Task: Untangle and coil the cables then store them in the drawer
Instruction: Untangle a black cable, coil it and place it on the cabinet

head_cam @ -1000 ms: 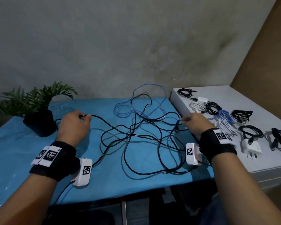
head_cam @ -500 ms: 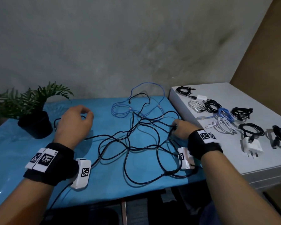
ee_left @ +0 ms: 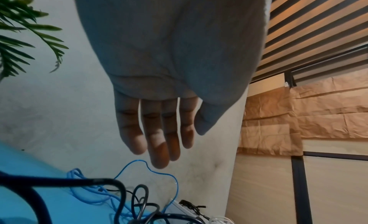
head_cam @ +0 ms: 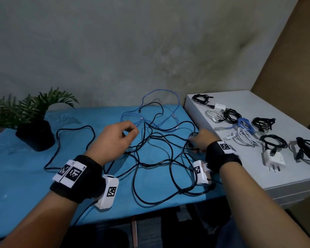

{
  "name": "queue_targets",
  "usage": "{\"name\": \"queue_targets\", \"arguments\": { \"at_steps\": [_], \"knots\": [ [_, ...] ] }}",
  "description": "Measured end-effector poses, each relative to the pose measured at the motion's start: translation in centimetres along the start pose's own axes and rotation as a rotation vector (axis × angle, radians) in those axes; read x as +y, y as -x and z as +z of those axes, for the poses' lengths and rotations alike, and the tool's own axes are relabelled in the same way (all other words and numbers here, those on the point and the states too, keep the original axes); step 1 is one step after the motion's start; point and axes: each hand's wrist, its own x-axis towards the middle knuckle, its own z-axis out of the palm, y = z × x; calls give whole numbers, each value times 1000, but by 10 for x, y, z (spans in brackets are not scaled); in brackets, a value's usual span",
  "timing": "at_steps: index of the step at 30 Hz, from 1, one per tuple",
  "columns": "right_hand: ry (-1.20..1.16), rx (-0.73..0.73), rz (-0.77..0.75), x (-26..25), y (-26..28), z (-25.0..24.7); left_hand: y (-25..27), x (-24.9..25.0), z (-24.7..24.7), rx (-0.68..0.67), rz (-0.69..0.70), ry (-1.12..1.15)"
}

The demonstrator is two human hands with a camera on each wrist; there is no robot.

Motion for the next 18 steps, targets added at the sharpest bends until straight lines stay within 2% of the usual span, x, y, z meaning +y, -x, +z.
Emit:
{"name": "queue_targets", "arguments": {
  "at_steps": [2, 9, 14, 18],
  "knots": [
    [-23, -65, -3, 4, -2, 2, 0, 3, 5, -23, 8, -4],
    [-95, -51, -93, 7, 2, -2, -3, 5, 18, -79, 31, -21],
    [-231, -83, -304, -12, 20, -14, -5, 11, 27, -91, 65, 7],
    [-304, -94, -466, -32, 46, -20, -5, 21, 40, -32, 87, 37]
  ]
}}
